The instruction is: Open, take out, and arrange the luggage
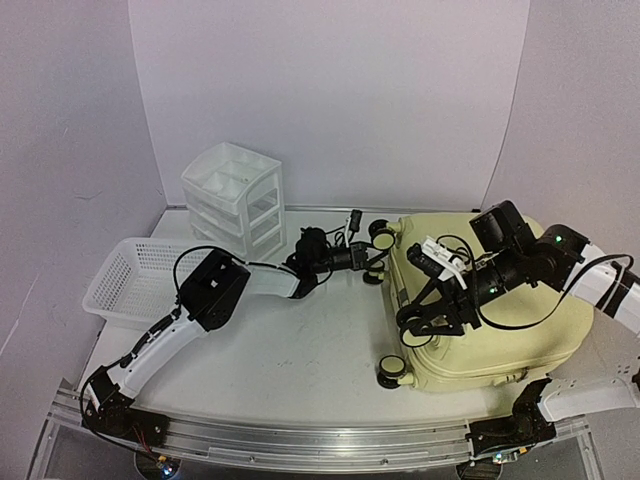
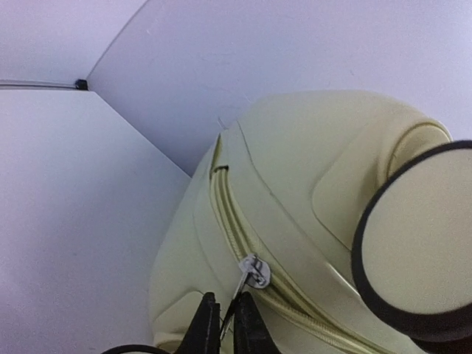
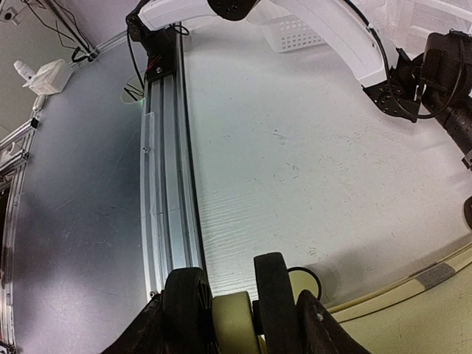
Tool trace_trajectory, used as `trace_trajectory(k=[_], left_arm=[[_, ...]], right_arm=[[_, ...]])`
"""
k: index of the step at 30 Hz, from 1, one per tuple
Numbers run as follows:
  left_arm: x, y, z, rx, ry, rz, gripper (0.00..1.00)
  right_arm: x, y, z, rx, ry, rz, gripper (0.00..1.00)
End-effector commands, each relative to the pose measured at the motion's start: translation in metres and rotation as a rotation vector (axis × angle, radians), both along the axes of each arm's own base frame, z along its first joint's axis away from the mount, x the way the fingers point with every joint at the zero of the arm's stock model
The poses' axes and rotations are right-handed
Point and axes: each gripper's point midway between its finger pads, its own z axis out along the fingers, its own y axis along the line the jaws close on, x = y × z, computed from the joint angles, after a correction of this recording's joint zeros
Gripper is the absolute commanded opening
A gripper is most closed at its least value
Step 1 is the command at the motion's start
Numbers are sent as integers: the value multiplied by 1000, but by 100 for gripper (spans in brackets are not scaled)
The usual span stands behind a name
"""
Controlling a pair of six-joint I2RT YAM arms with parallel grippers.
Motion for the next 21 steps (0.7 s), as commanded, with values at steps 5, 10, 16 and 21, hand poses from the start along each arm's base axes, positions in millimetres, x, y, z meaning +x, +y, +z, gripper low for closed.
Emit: trace_trajectory(k=[5, 10, 16, 21], left_arm=[[69, 59, 13, 150, 37, 405, 31], [46, 105, 56, 190, -10, 356, 47], [-25, 131, 125, 170, -91, 227, 53], [-85, 142, 154, 152, -120, 136, 56]], right_arm=[[8, -17, 2, -58, 97, -254, 35], [39, -7, 6, -23, 24, -337, 36], [110, 24, 3, -28, -78, -456, 37], [193, 57, 1, -31, -182, -597, 37]])
